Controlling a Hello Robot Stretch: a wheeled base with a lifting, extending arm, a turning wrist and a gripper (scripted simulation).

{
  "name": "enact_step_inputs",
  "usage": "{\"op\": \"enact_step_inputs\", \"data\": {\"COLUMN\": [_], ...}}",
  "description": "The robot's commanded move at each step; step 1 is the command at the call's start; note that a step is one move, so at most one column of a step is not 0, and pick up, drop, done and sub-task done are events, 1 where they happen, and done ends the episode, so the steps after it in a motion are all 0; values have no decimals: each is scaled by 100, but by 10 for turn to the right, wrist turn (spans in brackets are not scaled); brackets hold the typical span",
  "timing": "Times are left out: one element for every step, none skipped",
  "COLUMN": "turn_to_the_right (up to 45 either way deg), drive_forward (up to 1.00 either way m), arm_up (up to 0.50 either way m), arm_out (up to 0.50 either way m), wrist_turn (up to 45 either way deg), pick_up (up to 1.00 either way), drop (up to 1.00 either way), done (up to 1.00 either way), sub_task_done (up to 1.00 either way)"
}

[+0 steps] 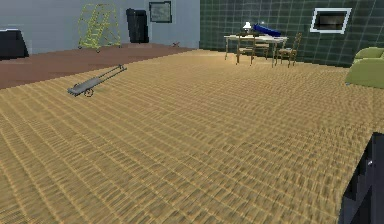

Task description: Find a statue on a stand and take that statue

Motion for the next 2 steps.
{"op": "enact_step_inputs", "data": {"turn_to_the_right": [0,0], "drive_forward": [0,0], "arm_up": [0,0], "arm_out": [0,0], "wrist_turn": [450,450], "pick_up": [0,0], "drop": [0,0], "done": [0,0], "sub_task_done": [0,0]}}
